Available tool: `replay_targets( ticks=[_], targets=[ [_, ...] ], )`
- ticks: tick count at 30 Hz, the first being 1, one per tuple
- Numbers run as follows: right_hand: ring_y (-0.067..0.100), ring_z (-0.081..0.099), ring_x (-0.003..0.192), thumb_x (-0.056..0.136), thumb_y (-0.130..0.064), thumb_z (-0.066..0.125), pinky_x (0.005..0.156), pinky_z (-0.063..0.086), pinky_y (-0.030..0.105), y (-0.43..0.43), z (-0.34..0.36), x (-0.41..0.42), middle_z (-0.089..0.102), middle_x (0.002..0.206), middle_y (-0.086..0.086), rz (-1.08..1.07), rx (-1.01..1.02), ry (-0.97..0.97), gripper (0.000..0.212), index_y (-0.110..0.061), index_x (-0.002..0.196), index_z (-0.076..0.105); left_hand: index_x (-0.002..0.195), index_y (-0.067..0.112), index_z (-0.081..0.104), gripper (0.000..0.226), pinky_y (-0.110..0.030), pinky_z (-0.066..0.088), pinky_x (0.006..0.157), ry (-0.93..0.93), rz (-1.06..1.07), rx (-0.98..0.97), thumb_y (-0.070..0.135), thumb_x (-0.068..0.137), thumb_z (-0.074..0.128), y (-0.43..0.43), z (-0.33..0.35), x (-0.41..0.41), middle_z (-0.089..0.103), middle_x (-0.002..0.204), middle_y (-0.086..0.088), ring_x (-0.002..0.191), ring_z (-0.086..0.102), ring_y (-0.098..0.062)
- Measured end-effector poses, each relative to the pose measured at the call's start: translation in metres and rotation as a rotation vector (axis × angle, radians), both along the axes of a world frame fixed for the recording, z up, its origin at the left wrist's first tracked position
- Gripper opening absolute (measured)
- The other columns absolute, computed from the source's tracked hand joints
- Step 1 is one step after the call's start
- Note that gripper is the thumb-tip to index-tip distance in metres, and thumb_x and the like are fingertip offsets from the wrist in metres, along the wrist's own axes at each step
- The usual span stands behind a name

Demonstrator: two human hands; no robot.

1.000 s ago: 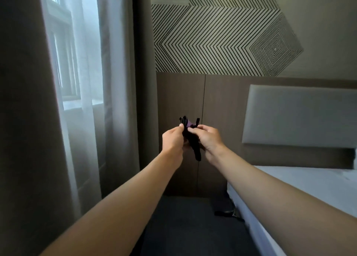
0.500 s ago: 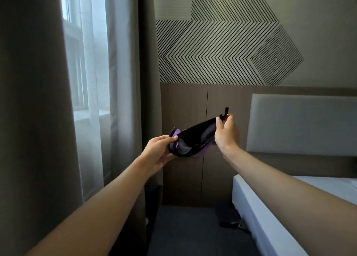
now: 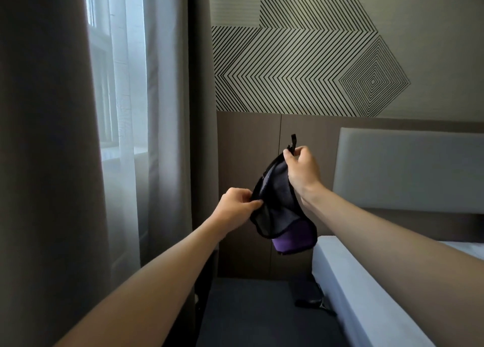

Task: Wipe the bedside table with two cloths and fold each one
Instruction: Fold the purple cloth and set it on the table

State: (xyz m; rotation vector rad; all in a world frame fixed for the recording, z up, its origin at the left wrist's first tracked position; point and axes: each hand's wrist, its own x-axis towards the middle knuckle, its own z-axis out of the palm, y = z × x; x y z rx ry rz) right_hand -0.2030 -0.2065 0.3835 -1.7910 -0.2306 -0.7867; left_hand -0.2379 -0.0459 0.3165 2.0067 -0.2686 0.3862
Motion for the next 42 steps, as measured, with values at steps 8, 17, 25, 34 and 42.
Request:
replay_targets(
  ticks=[8,17,25,34,42],
  targets=[
    [0.029,0.053,0.086,0.104,-0.032,0.046,0.070,0.035,0.033,-0.037,-0.001,-0.002,0.056,0.086,0.006,-0.141,-0.223,0.013,0.025,-0.009,0.095,0.046,0.080,0.012,0.056,0.031,-0.033,0.042,0.060,-0.046,0.042,-0.168,0.035,0.099,0.055,0.010,0.011,0.001,0.057,0.068,-0.003,0.065,0.053,-0.017],
    [0.019,0.066,0.072,0.077,-0.041,0.079,0.073,0.056,0.027,-0.061,-0.014,-0.012,0.067,0.083,0.011,0.801,0.205,0.899,0.068,0.000,0.124,0.053,0.135,0.021,0.049,0.044,-0.046,0.055,0.093,0.379,-0.186,-0.538,0.047,0.099,0.049,0.024,0.027,-0.002,0.060,0.132,-0.004,0.108,0.065,-0.021],
    [0.033,0.061,0.116,0.084,0.028,0.049,0.068,0.061,0.031,-0.066,-0.033,-0.006,0.040,0.146,0.030,0.792,0.372,0.795,0.092,-0.017,0.157,0.016,0.110,0.002,0.063,0.054,-0.032,0.056,0.074,0.563,-0.225,-0.651,0.052,0.100,0.045,0.036,0.037,-0.012,0.074,0.092,-0.013,0.083,0.072,-0.023],
    [0.027,0.063,0.090,0.086,0.006,0.070,0.068,0.055,0.032,-0.079,-0.042,0.001,0.057,0.110,0.020,0.414,0.073,0.581,0.058,-0.016,0.135,0.048,0.094,-0.002,0.058,0.021,-0.019,0.055,0.053,0.760,-0.397,-0.735,-0.003,0.078,0.072,0.065,0.036,-0.017,0.068,0.086,-0.019,0.068,0.067,-0.019],
    [0.022,0.058,0.078,0.097,-0.006,0.061,0.056,0.051,0.030,-0.073,-0.036,0.005,0.061,0.098,0.014,0.292,0.017,0.750,0.021,-0.010,0.118,0.057,0.108,0.004,0.058,0.012,-0.039,0.061,0.051,0.648,0.032,-0.453,0.004,0.100,0.050,0.055,0.016,-0.006,0.066,0.093,-0.016,0.077,0.069,-0.024]
  ],
)
